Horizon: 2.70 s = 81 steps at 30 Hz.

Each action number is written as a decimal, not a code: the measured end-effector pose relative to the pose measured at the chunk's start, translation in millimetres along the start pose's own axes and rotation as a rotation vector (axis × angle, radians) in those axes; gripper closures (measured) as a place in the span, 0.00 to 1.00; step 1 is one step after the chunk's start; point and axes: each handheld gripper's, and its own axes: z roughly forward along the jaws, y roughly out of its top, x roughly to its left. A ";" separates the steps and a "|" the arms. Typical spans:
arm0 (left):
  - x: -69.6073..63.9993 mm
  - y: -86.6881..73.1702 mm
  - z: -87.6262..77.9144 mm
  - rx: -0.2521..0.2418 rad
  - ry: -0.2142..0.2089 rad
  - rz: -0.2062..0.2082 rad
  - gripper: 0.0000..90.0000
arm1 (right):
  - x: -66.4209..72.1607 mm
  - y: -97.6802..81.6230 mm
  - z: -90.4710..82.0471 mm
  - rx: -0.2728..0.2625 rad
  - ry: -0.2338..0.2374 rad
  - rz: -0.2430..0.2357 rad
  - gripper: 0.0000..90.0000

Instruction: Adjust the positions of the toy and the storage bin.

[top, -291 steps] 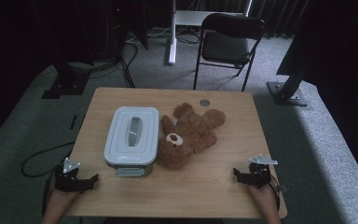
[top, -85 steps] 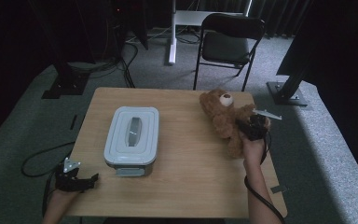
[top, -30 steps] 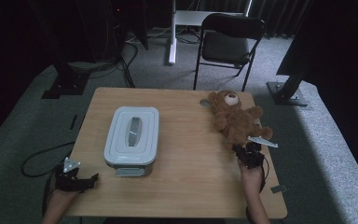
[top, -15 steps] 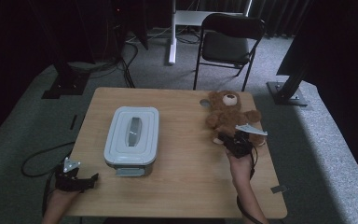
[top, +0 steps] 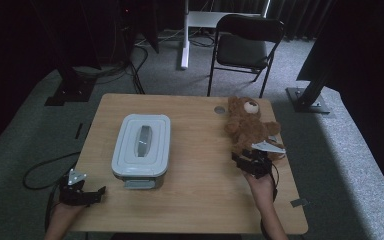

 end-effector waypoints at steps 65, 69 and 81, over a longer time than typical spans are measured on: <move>-1.2 79.5 5.7 -0.131 -0.137 0.016 0.02 | 56.9 -14.1 101.9 0.063 0.166 -0.189 0.15; 0.6 80.5 12.5 -0.109 -0.120 0.005 0.02 | 68.0 -4.3 119.2 0.065 0.179 -0.167 0.15; -2.9 85.3 28.4 -0.104 -0.104 -0.016 0.02 | 99.3 18.1 153.1 0.090 0.241 -0.138 0.15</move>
